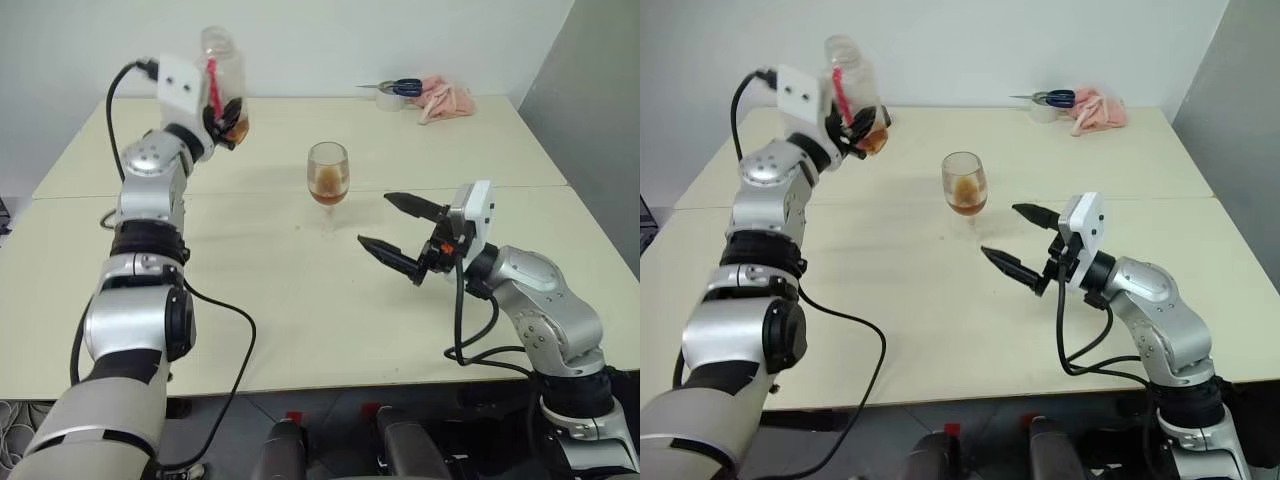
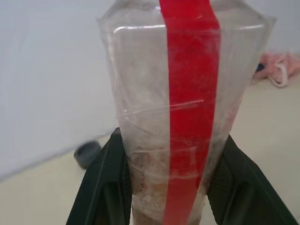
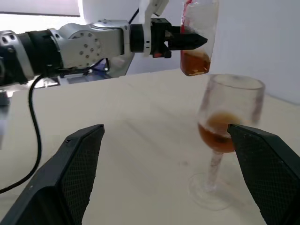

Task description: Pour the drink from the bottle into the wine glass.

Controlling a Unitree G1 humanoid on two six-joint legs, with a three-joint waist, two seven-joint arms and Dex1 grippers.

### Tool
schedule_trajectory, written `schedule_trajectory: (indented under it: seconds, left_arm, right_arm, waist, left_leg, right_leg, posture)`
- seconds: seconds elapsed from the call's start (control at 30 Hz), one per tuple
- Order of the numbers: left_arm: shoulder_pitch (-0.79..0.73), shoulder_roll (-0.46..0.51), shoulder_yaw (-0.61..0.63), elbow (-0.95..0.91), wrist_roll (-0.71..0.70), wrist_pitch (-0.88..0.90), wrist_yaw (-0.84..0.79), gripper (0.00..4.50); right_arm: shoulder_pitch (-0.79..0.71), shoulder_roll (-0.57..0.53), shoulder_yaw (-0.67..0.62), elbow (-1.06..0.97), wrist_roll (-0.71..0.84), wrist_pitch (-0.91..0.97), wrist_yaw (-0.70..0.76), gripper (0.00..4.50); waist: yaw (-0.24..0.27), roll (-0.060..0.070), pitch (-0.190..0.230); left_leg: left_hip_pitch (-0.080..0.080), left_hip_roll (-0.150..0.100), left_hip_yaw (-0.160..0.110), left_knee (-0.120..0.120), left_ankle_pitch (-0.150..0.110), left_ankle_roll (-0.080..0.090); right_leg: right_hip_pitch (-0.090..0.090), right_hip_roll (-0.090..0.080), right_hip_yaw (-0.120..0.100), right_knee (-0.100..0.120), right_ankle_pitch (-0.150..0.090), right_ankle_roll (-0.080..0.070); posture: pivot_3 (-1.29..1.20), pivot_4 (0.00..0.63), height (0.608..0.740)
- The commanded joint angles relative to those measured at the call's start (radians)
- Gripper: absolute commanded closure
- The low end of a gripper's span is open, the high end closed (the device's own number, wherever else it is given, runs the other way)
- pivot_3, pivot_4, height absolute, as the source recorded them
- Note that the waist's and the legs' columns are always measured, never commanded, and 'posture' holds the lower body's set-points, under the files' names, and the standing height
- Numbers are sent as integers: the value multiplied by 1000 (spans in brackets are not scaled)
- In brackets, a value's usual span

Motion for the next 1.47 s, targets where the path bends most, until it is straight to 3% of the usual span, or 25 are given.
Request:
schedule_trajectory:
  seconds: [0.03, 0.33, 0.73, 1.0, 1.03, 1.33, 1.47]
  left_arm:
    - [117, -29, 80, -201, -95, 101, 62, 2820]
    - [408, -85, 114, -427, -150, 178, 137, 2820]
    - [468, -74, 62, -401, -102, 93, 114, 2820]
    - [500, -91, 46, -385, -99, 77, 128, 180]
    - [507, -92, 45, -392, -100, 80, 131, 32]
    - [714, -131, 54, -678, -142, 275, 197, 32]
    - [886, -172, 66, -922, -174, 379, 237, 32]
  right_arm:
    - [22, -10, 10, -54, 29, 8, 24, 0]
    - [41, -3, 22, -72, 56, 34, 28, 0]
    - [32, 18, 27, -60, 45, 30, 7, 0]
    - [30, 25, 27, -57, 39, 31, -14, 0]
    - [31, 26, 27, -57, 38, 31, -16, 0]
    - [136, 21, -12, -104, 43, 66, -106, 0]
    - [241, 16, -54, -97, -106, 64, -284, 0]
  waist:
    - [1, 0, 0]
    - [11, -1, -1]
    - [16, -2, -1]
    - [16, -2, -1]
    - [16, -2, -1]
    - [16, -2, -1]
    - [17, -2, -2]
  left_leg:
    - [0, 0, 0, 0, 0, 0]
    - [0, 0, 0, 1, 0, 0]
    - [0, -1, 0, 0, 0, 0]
    - [0, -1, 0, 0, 0, 0]
    - [0, -1, 0, 0, 0, 0]
    - [1, -1, 0, 0, 0, 0]
    - [1, 0, 0, 0, 0, 0]
  right_leg:
    - [0, 0, 0, 0, 0, 0]
    - [0, -1, 0, -1, 0, 0]
    - [1, -1, 0, -1, 0, 0]
    - [1, -1, 0, -1, 0, 0]
    - [1, -1, 0, -1, 0, 0]
    - [1, -1, 0, -1, 0, 0]
    - [1, -2, 1, -1, 0, 0]
  posture:
    - [0, 150, 740]
    - [0, 150, 740]
    - [0, 150, 740]
    - [0, 150, 740]
    - [0, 150, 740]
    - [0, 150, 740]
    - [0, 150, 740]
